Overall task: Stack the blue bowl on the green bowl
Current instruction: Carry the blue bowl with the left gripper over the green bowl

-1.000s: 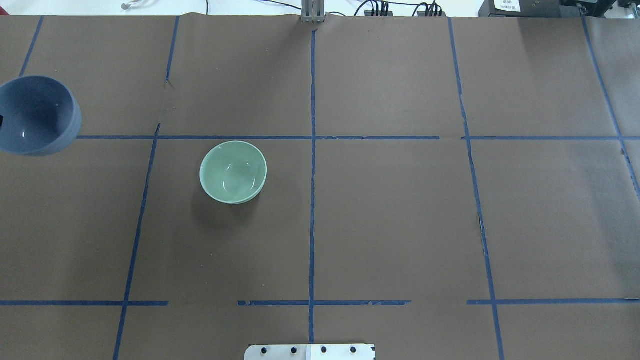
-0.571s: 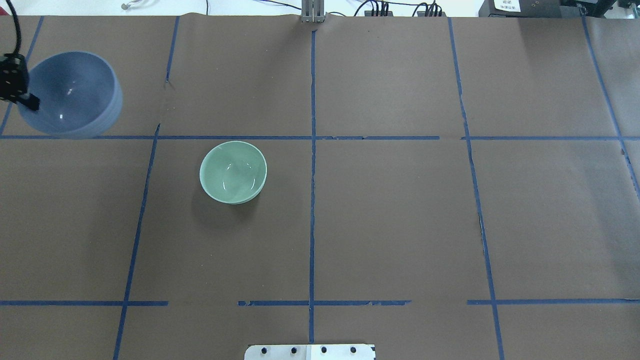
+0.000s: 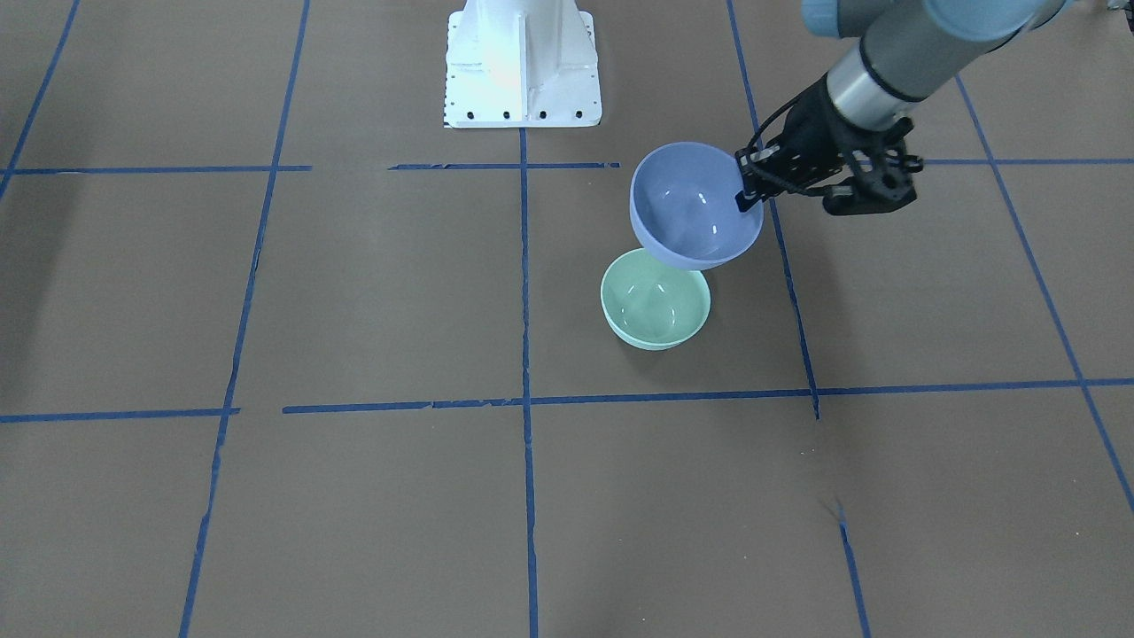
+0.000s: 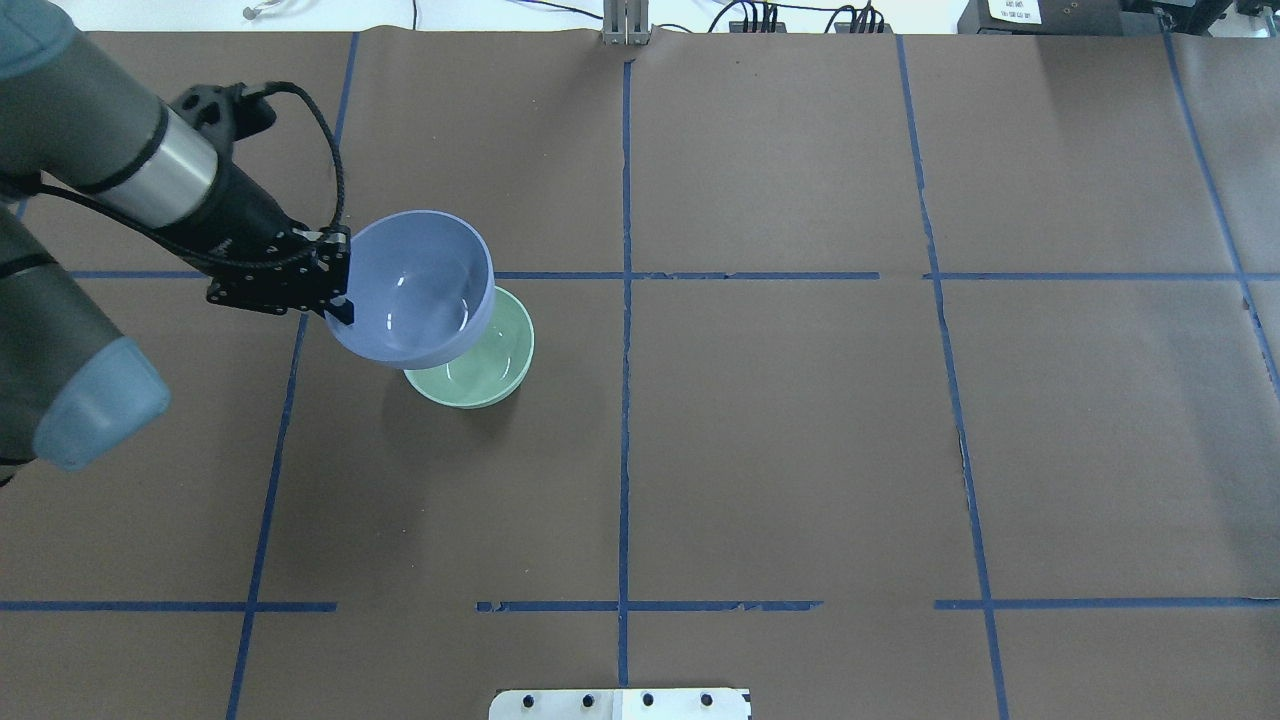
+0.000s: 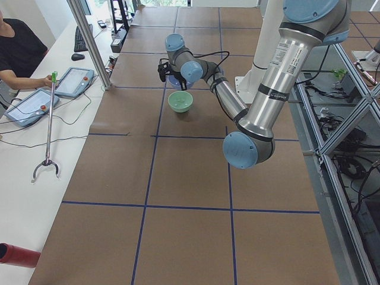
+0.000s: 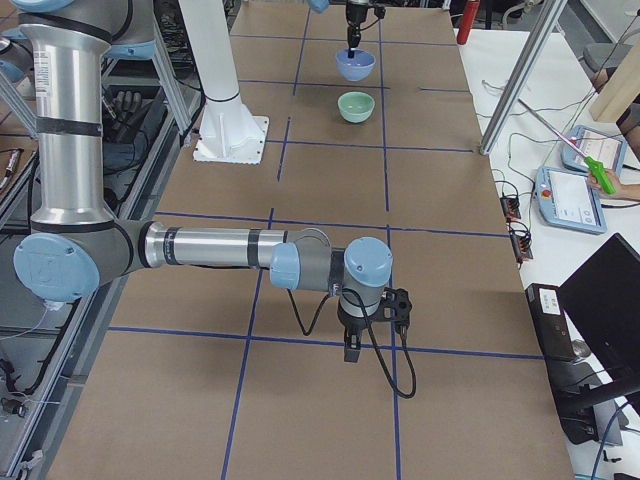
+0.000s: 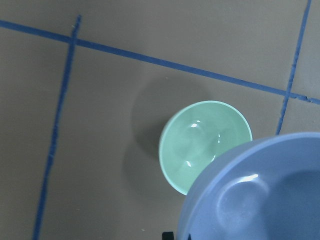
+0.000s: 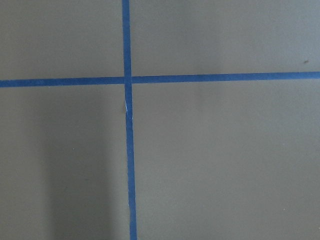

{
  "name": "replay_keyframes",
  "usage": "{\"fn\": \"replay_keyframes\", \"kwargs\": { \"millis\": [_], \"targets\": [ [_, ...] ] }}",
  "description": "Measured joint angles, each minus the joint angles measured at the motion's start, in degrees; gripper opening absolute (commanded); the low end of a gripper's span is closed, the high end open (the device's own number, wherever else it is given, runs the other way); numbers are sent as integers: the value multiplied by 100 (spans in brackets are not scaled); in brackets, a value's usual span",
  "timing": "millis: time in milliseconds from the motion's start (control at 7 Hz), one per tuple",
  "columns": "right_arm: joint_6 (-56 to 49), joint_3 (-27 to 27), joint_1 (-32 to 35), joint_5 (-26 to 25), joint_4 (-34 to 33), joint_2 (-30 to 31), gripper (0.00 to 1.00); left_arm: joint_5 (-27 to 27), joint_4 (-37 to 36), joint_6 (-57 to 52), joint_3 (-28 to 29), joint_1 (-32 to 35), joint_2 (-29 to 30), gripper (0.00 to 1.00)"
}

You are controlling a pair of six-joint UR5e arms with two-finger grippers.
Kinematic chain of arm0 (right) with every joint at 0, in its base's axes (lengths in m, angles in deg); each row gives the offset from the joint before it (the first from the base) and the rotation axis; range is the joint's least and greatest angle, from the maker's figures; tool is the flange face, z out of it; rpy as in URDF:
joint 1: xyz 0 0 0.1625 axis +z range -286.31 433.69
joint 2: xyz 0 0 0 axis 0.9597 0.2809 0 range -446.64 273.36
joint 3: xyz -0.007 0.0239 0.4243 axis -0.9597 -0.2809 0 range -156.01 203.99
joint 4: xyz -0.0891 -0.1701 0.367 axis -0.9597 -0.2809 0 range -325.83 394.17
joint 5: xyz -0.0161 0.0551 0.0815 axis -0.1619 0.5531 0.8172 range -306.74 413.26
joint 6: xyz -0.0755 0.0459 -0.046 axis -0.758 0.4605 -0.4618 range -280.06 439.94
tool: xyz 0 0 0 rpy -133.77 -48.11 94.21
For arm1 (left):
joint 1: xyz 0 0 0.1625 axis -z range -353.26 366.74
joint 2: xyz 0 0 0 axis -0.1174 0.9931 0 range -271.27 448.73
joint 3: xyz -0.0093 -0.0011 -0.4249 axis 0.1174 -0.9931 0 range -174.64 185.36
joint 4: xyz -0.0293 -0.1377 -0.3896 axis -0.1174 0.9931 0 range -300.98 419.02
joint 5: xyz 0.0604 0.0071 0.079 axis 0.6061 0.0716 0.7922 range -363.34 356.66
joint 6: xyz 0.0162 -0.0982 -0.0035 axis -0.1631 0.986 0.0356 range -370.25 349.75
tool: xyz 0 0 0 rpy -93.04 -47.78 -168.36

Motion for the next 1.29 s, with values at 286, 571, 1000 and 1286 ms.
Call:
{"fn": "replay_keyframes", "kwargs": {
  "millis": [286,571,1000,1286],
  "targets": [
    [0,0,-1,0,0,0,100,280,711,144,666,-333,59,0],
    [0,0,-4,0,0,0,100,408,1059,158,957,-497,47,0],
    [0,0,-2,0,0,0,100,438,1275,109,1154,-516,-11,0],
    [0,0,-4,0,0,0,100,441,1352,103,1209,-504,-26,100]
  ]
}}
